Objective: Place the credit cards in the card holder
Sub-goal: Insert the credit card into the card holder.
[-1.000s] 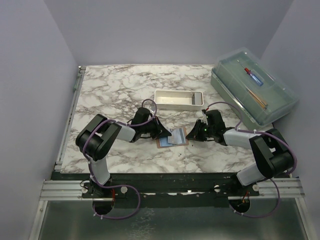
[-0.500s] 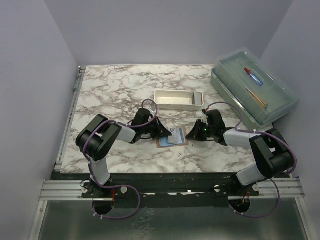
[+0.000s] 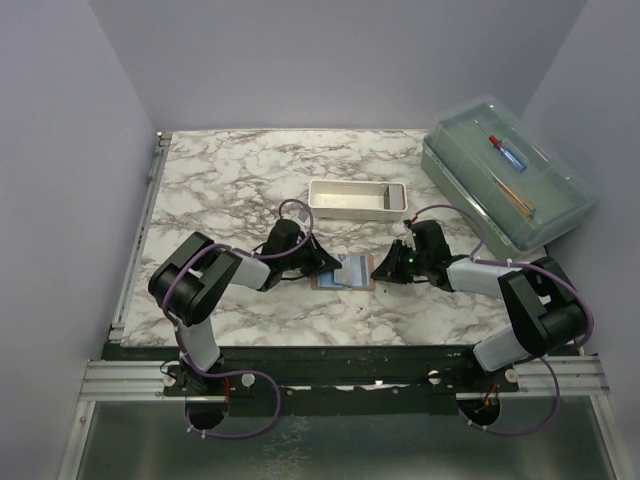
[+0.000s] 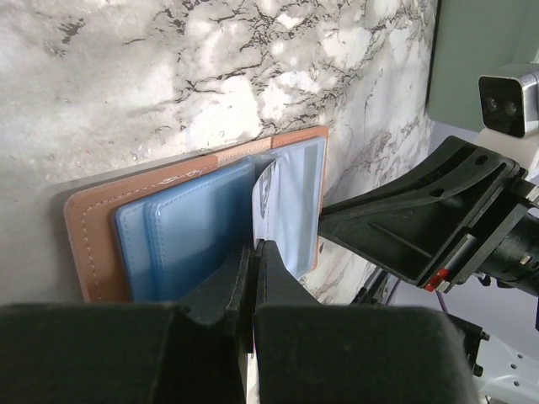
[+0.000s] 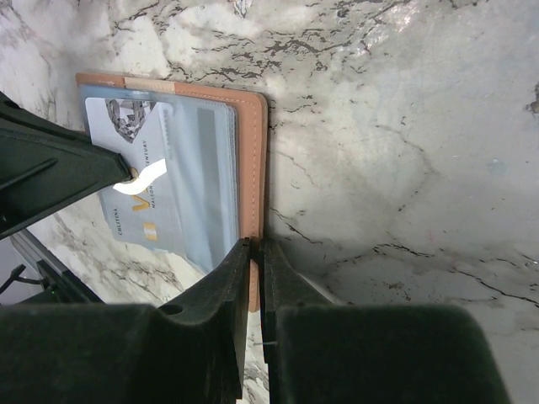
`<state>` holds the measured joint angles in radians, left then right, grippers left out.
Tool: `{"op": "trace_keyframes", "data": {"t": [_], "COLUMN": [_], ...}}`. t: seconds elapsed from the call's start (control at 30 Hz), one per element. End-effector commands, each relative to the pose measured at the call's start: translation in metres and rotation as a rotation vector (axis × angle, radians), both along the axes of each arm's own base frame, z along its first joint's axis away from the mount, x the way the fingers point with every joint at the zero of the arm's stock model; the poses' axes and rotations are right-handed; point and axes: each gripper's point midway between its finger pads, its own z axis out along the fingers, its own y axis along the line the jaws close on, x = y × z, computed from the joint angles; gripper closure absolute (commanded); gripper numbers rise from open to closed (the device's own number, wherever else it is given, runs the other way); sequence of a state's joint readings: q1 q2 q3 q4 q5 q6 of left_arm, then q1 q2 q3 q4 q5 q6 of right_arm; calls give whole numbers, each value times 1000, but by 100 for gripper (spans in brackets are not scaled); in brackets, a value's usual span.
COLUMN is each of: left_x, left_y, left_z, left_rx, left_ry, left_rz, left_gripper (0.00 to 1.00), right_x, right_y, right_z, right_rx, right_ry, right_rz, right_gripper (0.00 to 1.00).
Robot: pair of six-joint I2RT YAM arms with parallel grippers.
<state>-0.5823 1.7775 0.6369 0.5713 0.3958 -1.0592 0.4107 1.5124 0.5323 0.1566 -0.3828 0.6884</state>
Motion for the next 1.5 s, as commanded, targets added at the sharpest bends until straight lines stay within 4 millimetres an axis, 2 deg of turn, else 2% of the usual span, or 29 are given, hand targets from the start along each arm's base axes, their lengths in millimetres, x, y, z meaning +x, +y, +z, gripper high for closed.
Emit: {"op": "trace_keyframes", "data": {"t": [0.0,0.13,0.33,0.53,0.73,0.87,1.0,1.1,1.27,1.47], "left_x": [6,-4,-18,-6,6,1,-7,-8,-7,2], "left_y": [-1,-6,-2,-6,4,7,10,11,13,16], "left_z": [-15,-18,-22,-17,-14,-20,-23,-22,-23,-24], "left_rx": [27,13,13,-27,-13,-9,-9,-9,4,29], "left_ry": [-7,1,15,-35,-98,-77,-57,-62,-72,-109], "left_rz": [28,-27,-59,-32,24,11,2,1,4,17], "left_gripper": [100,100,100,100,100,100,100,100,100,100], "right_x": [-35,-35,-31,-29,-30,-26,-21,-19,-20,-21], "right_y": [1,0,0,7,5,4,0,4,0,-12], "right_z": [-19,-19,-17,-13,-11,-2,4,0,-22,-34], "right_rx": [-8,-10,-15,25,26,11,-35,-59,-193,-282], "right_ry": [131,130,119,121,118,86,45,41,70,91], "right_rz": [53,51,47,48,39,45,51,64,32,-18], "right_gripper": [87,87,86,86,85,77,53,47,48,57]}}
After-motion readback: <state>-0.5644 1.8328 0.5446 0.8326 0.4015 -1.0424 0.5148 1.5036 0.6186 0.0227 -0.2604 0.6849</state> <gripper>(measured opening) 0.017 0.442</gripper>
